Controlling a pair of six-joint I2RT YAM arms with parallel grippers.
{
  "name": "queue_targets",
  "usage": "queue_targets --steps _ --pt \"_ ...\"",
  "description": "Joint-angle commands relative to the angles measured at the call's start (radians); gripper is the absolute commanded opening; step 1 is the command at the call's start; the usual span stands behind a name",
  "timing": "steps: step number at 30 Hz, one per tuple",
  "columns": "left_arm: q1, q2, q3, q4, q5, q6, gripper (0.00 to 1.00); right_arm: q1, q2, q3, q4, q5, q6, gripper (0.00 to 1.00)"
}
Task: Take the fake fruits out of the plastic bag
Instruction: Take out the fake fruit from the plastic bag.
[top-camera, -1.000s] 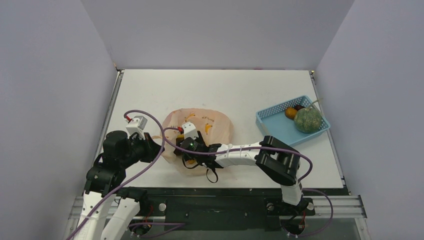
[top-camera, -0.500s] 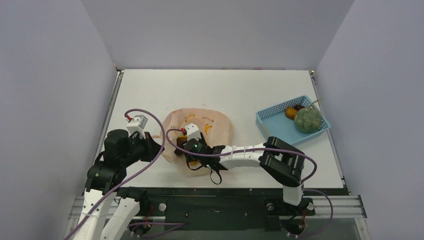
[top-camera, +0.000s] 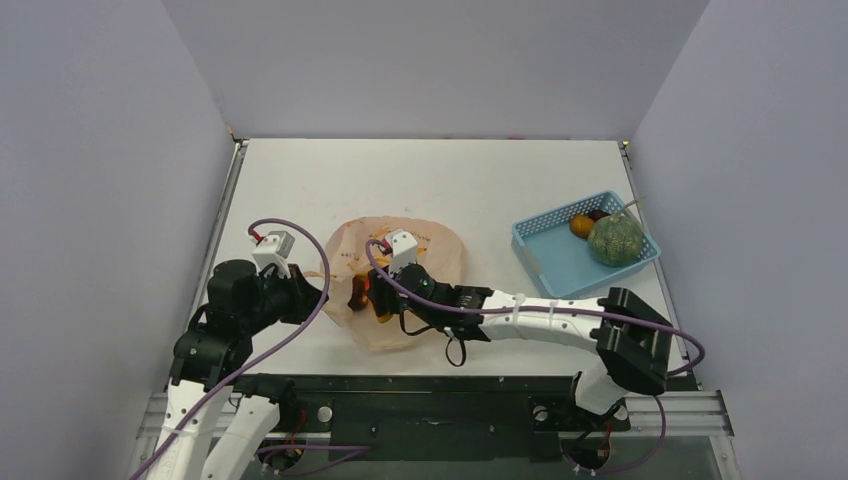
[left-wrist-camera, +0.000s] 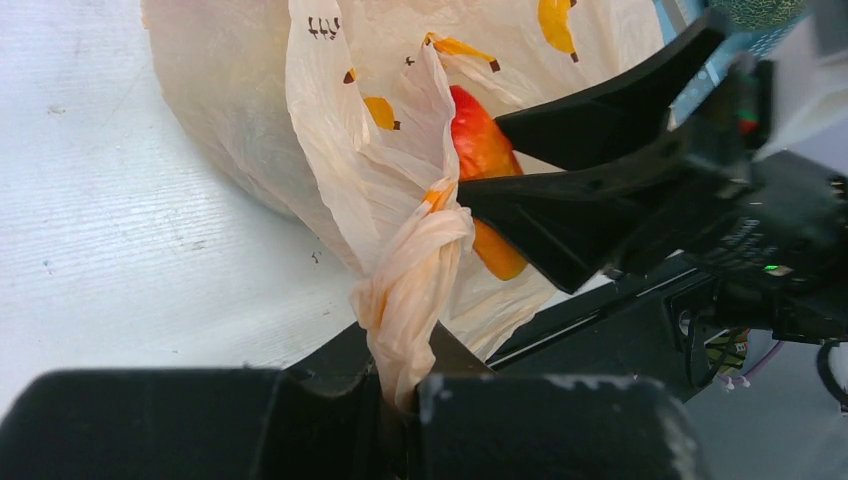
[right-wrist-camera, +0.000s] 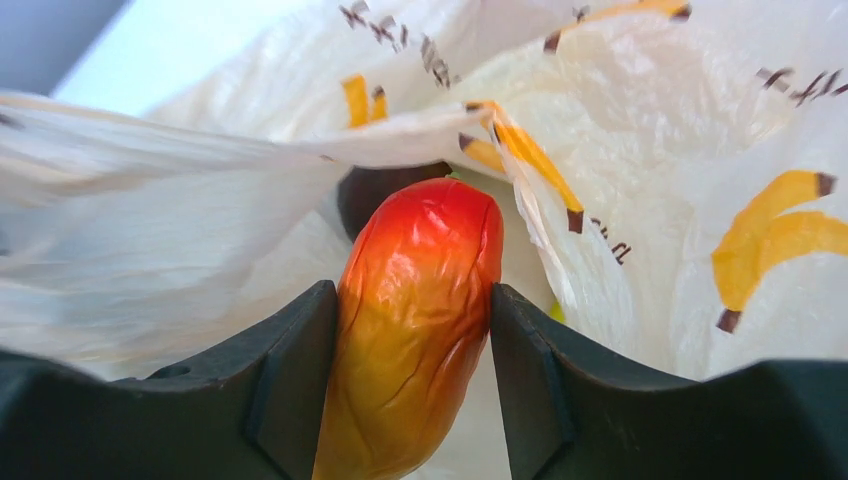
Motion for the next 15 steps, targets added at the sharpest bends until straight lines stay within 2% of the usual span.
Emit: queue_targets --steps 1,7,11,15 --pt "-0.004 -0.003 0.008 0.041 -0.004 -0.006 0.0 -0.018 -0.135 -0.004 0.046 -0.026 -0.024 0.0" --pt "-0.003 -0.015 0.008 0.041 -0.013 -0.009 0.0 -0.074 -0.315 -0.051 0.028 -0.009 -0.056 0.0" --pt "-0.003 -0.014 0.008 0.042 -0.011 -0.008 0.0 -0.16 -0.439 -0.127 0.025 -0.023 -0.015 0.0" --pt "-0.003 -0.01 0.006 0.043 -0.004 -0.006 0.0 -0.264 -0.557 -0.209 0.007 0.031 0.011 0.0"
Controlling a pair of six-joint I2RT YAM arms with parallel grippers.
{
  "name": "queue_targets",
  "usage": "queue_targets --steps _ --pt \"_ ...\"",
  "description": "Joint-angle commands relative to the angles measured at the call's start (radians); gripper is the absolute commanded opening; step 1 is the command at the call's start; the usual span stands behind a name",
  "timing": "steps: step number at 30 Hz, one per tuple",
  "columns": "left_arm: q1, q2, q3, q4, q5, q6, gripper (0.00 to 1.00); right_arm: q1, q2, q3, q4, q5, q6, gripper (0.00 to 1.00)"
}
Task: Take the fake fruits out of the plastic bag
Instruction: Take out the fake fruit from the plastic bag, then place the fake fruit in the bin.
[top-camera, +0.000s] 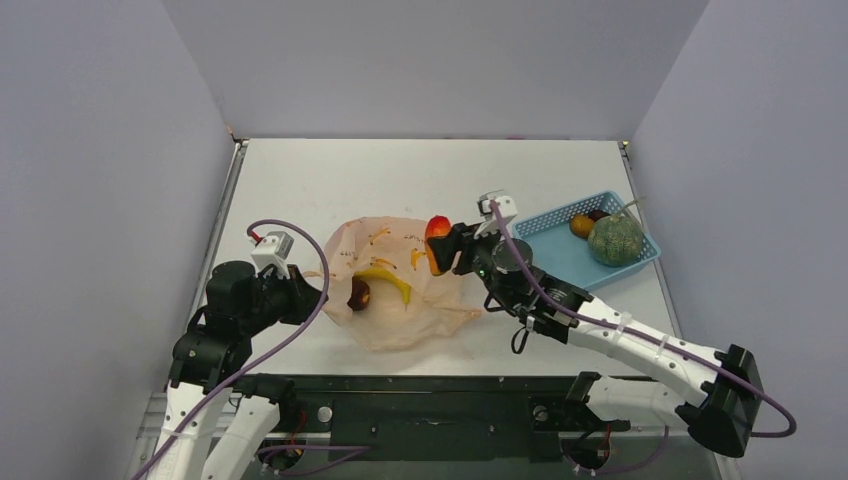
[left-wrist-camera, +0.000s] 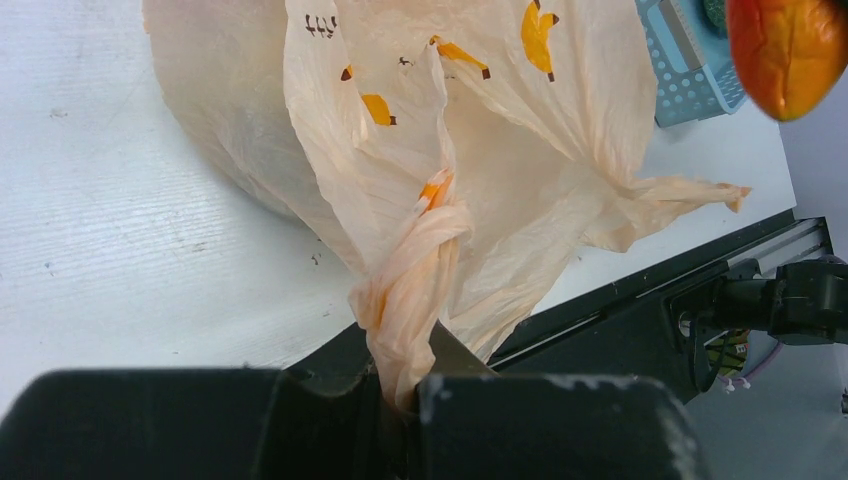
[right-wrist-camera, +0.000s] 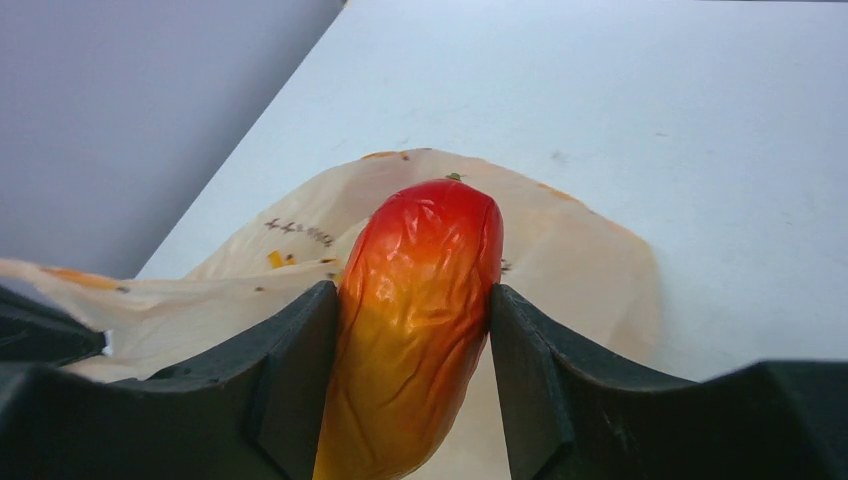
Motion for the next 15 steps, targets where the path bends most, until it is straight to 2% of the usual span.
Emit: queue_targets --steps 1,4,12,15 --pt "-0.002 -0.001 0.006 0.044 -0.001 -0.005 0.0 -0.104 -0.118 -0.081 -0.019 0.114 0.034 0.0" --pt "-0.003 -0.003 0.006 0.042 0.0 -0.004 0.0 -0.194 -0.159 -0.131 -0.089 0.216 0.1 0.0" --pt "-0.003 -0.015 0.005 0.044 -0.006 -0.007 0.0 -0.684 -0.13 -0.222 -0.249 0.177 0.31 0.0" --pt "-0.004 -0.013 0.006 0.045 -0.003 -0.006 0.0 -0.76 -0.077 -0.23 -0.263 0.187 0.341 0.0"
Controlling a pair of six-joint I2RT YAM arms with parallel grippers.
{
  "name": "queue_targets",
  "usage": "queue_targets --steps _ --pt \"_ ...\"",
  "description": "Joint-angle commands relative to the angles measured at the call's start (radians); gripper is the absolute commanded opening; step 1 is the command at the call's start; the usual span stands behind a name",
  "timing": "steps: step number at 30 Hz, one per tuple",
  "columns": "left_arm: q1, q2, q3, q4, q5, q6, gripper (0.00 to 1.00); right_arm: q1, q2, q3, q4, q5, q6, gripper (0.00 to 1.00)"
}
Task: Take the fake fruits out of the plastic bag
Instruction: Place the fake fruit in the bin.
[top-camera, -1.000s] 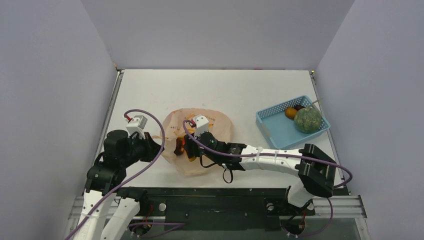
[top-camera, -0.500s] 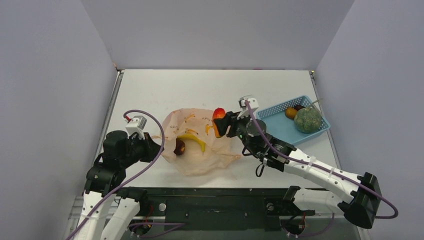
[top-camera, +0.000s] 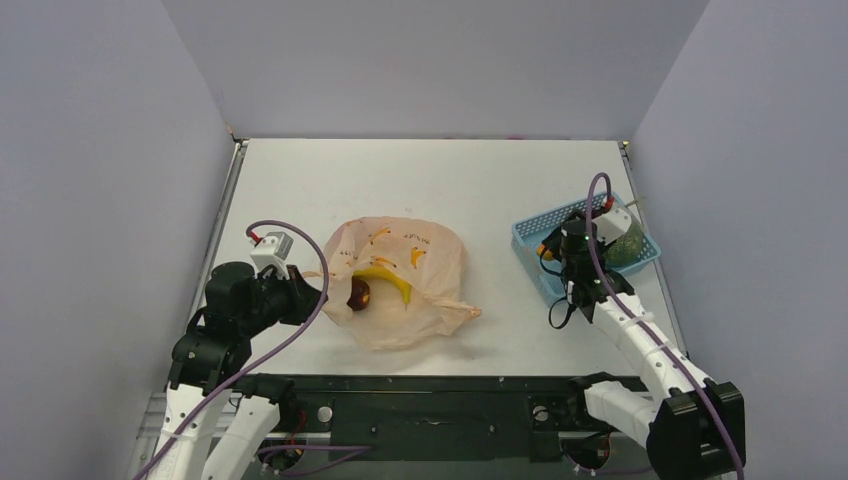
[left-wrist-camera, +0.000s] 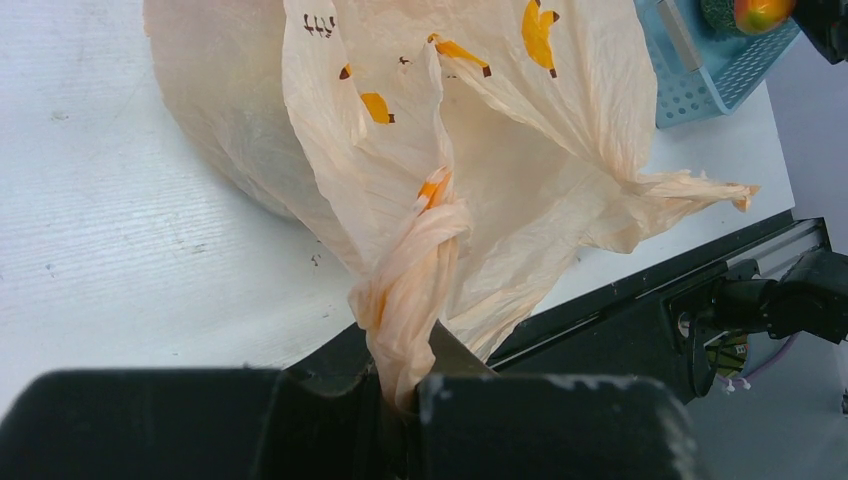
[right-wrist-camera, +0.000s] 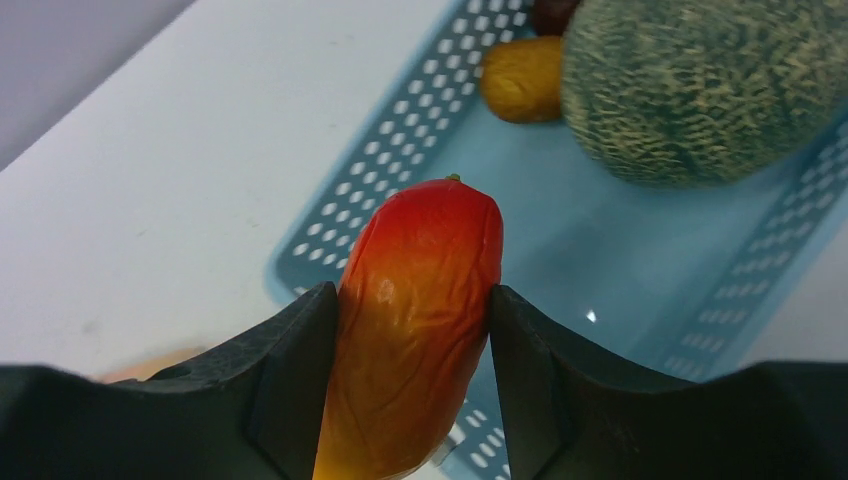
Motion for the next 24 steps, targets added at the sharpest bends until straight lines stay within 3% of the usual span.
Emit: queue_targets --steps 1,7,15,19,24 --pt "-0.003 -0.004 0.006 0.044 -0.003 -0.006 0.0 -0.101 0.076 -0.007 -0.05 0.041 0.103 0.0" --pt "-0.003 0.0 0.006 0.043 -0.01 -0.008 0.0 -0.14 0.183 -0.011 0.029 0.139 0.122 0.0" --pt "-0.003 -0.004 0.006 0.044 -0.015 -0.01 0.0 -0.18 0.396 0.093 0.112 0.033 0.135 0.02" --pt "-0.003 -0.002 0.006 0.043 -0.012 -0.008 0.0 -0.18 0.453 0.138 0.123 0.011 0.109 0.19" --pt "-0.003 -0.004 0.005 0.044 -0.013 -0.008 0.0 -0.179 0.445 0.137 0.156 -0.024 0.063 0.6"
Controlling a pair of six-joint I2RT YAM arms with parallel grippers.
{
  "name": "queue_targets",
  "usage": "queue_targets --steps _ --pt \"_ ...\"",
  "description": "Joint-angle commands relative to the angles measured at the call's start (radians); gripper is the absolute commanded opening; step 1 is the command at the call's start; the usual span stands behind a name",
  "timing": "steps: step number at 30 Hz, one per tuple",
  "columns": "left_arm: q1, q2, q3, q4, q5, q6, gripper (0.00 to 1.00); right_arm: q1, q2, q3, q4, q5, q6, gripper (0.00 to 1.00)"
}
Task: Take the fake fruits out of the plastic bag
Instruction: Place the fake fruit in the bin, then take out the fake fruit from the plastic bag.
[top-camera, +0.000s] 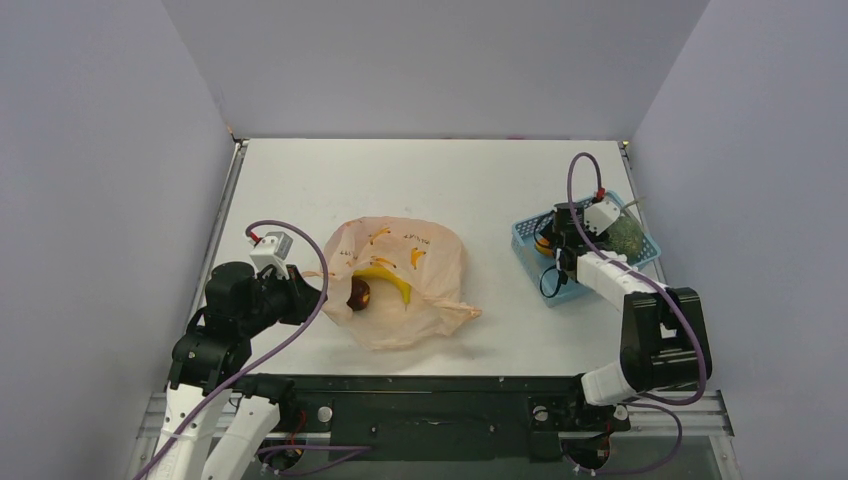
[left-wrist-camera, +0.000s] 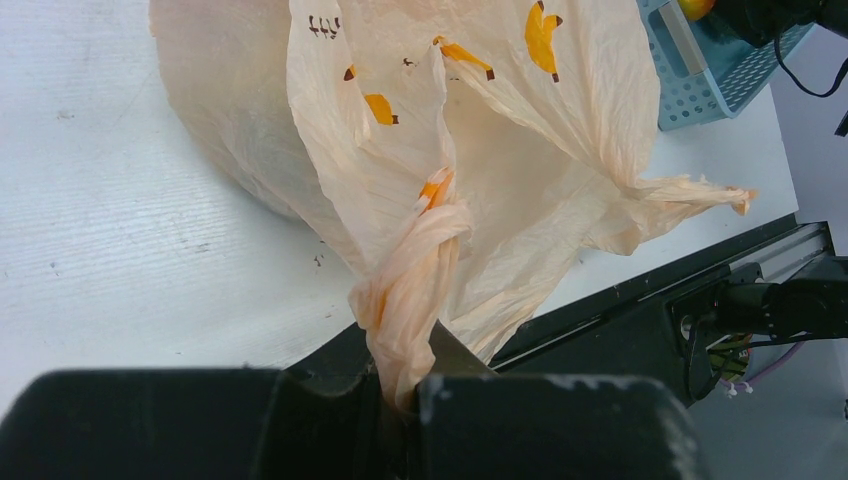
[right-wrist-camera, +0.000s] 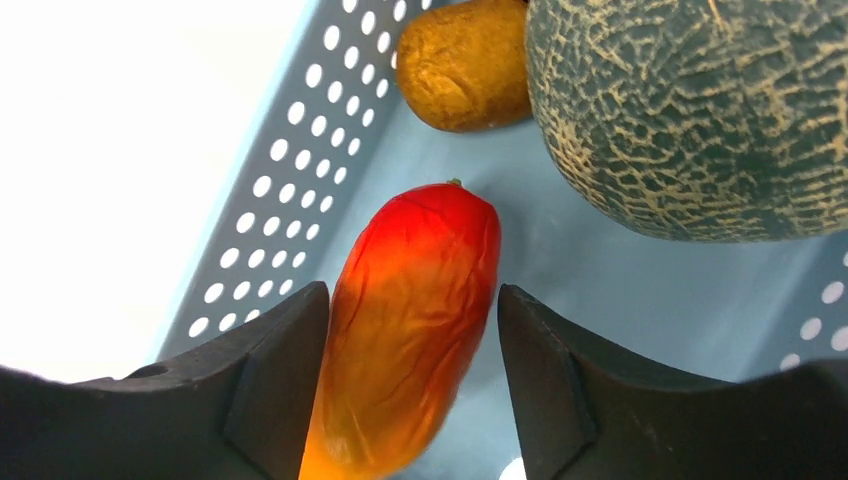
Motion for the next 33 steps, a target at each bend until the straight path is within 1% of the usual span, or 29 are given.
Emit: queue_targets --steps 1,2,4,6,10,16,20,23,26,30,33 --pt "-0.004 -0.003 0.006 0.045 -0.005 -0.008 0.0 0.0 -0.029 0.023 0.074 -0.022 -0.042 0.62" --pt "-0.003 -0.001 0.006 0.044 -0.005 -0.008 0.0 0.0 -0.04 0.019 0.073 -0.02 -0.045 0.68" --pt "-0.003 0.001 0.006 0.044 -0.004 -0.007 0.0 0.001 -0.06 0.001 0.08 -0.021 -0.047 0.74" --pt "-0.003 0.0 0.006 0.043 -0.004 -0.006 0.0 0.004 -0.081 -0.018 0.09 -0.023 -0.05 0.77" --pt "-0.004 -0.002 0.006 0.045 -0.004 -0.007 0.0 0.038 -0.134 -0.027 0.083 -0.02 -0.082 0.78" --pt "-0.003 0.007 0.006 0.042 -0.003 -0.006 0.0 0.194 -0.25 -0.017 0.079 0.017 -0.17 0.77" --pt "-0.003 0.0 0.005 0.044 -0.011 -0.009 0.0 0.3 -0.291 0.001 0.064 -0.034 -0.231 0.72" --pt "-0.003 0.007 0.006 0.045 -0.008 -0.008 0.0 0.413 -0.344 -0.001 0.119 -0.111 -0.285 0.66" --pt "-0.004 0.015 0.006 0.043 -0.006 -0.006 0.0 0.523 -0.375 0.038 0.13 -0.127 -0.357 0.65" --pt "-0.003 0.008 0.005 0.044 -0.011 -0.009 0.0 0.699 -0.383 0.061 0.179 -0.183 -0.357 0.63" --pt "-0.002 0.01 0.005 0.044 -0.013 -0.009 0.0 0.784 -0.329 0.052 0.289 -0.223 -0.292 0.6"
